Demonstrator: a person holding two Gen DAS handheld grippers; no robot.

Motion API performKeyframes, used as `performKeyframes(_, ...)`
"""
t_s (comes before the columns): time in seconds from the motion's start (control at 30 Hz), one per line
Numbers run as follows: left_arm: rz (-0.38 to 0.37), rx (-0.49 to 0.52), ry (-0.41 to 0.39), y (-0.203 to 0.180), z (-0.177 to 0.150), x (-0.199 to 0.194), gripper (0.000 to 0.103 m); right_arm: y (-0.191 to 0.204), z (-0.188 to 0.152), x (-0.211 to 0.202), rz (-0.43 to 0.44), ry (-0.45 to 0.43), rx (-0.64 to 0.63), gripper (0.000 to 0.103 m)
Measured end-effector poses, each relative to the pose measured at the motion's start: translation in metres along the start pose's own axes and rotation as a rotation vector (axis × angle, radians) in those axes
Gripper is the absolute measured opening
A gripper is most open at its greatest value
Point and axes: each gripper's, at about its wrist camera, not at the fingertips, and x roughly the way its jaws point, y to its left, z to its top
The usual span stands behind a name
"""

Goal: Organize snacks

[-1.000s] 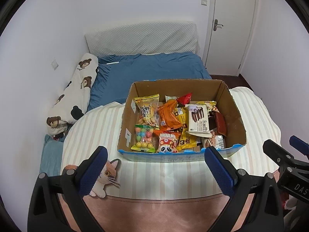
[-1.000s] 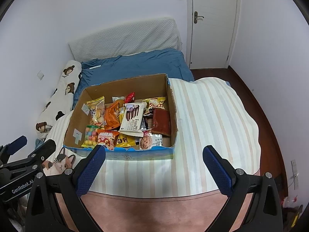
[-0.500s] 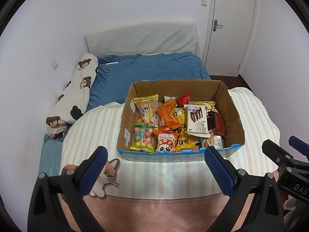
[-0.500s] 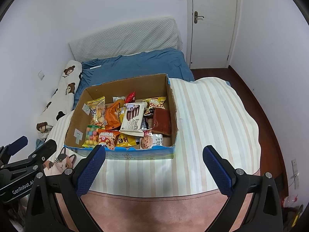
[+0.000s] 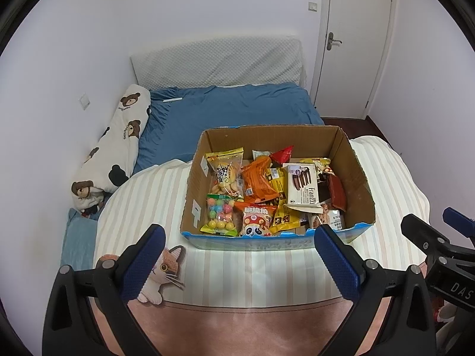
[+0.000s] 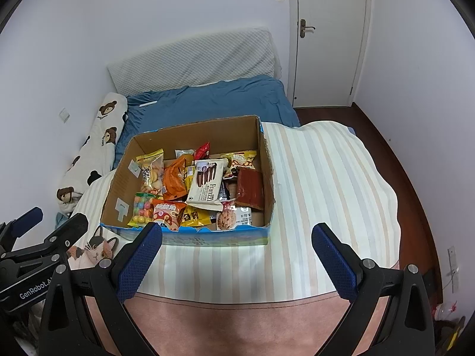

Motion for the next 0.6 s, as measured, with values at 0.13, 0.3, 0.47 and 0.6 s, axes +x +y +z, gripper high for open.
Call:
performKeyframes(0.13, 0.004, 0.002, -0.003, 0.0004, 0.0004, -0.0008, 0.103, 0.0, 0.0, 0.0001, 0.0, -0.001, -0.001, 0.103)
performKeyframes(0.3, -0.002, 0.008, -0.008, 0.0026, -0.0001, -0.0043, 0.103, 0.0014, 0.0007, -0.0015, 0.002, -0.002, 0.0, 0.103)
performKeyframes(0.47, 0.006, 0.011, -0.028, 0.0047, 0.001, -0.0069, 0.103, 0.0016, 0.0004, -0.0018, 0.001, -0.002, 0.001, 0.103)
performKeyframes(0.6, 0.002, 0.013, -0.03, 0.0053, 0.0006, -0.0082, 0.103, 0.0017, 0.0003, -0.002, 0.0, -0.002, 0.002, 0.103)
